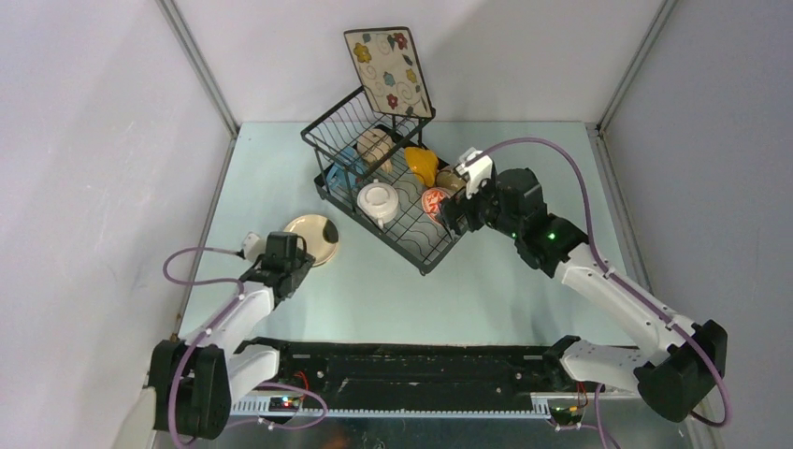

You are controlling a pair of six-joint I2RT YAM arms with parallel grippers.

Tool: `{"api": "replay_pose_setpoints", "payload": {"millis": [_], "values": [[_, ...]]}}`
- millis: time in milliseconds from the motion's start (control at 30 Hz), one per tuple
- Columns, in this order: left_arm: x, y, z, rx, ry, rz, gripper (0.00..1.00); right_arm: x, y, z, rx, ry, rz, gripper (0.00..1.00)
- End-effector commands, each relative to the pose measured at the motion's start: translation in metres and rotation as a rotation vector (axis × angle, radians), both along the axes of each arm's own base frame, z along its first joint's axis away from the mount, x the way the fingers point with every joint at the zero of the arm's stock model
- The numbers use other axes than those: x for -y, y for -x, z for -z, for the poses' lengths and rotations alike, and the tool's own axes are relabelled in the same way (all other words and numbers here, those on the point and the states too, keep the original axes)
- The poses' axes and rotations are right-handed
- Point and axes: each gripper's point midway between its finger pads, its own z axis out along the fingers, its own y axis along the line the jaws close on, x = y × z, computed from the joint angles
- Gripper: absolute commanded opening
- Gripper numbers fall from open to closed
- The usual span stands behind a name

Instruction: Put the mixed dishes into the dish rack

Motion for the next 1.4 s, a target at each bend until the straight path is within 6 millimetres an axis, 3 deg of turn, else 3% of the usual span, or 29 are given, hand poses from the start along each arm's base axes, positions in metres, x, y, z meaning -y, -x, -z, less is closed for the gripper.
{"api": "replay_pose_setpoints", "payload": {"millis": [0, 267, 467, 533, 767, 900, 1033, 1200, 1367], "values": [[-0.008, -0.010, -0.009, -0.005, 0.000, -0.075, 0.68, -0.008, 0.001, -0.019, 0.067, -0.042, -0.012, 1.00], [-0.007, -0.011, -0.007, -0.021, 0.008, -0.075, 0.48, -0.013, 0.006, -0.020, 0.080, -0.028, -0.033, 1.00], [-0.016, -0.003, -0.021, -0.006, -0.022, -0.109, 0.05, -0.012, 0.012, -0.017, 0.076, -0.007, -0.050, 1.00], [-0.019, -0.001, -0.029, 0.015, -0.030, -0.121, 0.01, -0.013, 0.013, -0.018, 0.078, -0.007, -0.054, 0.99], [-0.016, 0.004, -0.064, 0.119, -0.005, -0.090, 0.00, -0.017, 0.015, -0.017, 0.067, -0.017, -0.062, 1.00], [-0.011, 0.004, -0.073, 0.170, 0.014, -0.056, 0.00, -0.021, 0.019, -0.014, 0.048, -0.037, -0.075, 1.00], [-0.002, 0.007, -0.068, 0.152, 0.039, -0.006, 0.00, -0.022, 0.022, -0.013, 0.036, -0.047, -0.081, 1.00], [0.009, 0.020, -0.048, 0.057, 0.070, 0.044, 0.00, -0.018, 0.023, -0.010, 0.035, -0.045, -0.068, 1.00], [0.008, 0.031, -0.038, 0.010, 0.027, 0.066, 0.02, -0.020, 0.024, -0.006, 0.030, -0.052, -0.071, 1.00]]}}
